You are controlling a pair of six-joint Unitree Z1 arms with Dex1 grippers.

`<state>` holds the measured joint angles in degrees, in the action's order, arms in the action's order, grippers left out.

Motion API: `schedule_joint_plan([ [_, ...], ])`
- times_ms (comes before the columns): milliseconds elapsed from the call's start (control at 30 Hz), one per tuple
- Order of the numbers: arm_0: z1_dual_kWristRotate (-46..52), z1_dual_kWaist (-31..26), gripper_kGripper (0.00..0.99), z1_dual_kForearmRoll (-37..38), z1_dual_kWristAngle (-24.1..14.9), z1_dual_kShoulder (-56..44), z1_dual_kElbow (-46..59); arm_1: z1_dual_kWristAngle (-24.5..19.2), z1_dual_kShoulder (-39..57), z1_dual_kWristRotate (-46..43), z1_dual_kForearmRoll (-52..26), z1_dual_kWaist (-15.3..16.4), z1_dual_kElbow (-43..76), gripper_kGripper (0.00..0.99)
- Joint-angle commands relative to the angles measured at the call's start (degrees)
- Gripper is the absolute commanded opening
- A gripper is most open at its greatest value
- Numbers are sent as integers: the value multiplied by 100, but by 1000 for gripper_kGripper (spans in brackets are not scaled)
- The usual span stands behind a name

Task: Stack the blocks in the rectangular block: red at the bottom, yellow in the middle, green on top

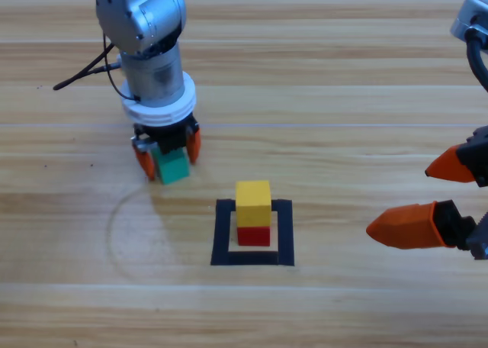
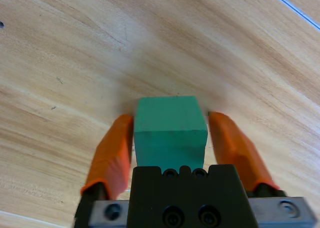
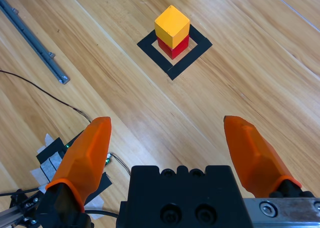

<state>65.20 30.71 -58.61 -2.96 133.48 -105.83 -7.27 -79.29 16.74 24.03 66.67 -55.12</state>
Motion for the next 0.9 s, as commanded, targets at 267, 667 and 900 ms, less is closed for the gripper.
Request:
schedule_joint_plan([
  [267, -852, 67, 169, -485, -56, 319, -632, -135, -263, 57, -83, 110, 133, 990],
  [667, -3497, 814, 31, -1830, -197, -621, -2284, -152, -254, 75, -83, 110, 133, 990],
  [900, -4420, 1543, 0, -1891, 23, -692, -2258, -161, -228, 93, -83, 110, 141, 990],
])
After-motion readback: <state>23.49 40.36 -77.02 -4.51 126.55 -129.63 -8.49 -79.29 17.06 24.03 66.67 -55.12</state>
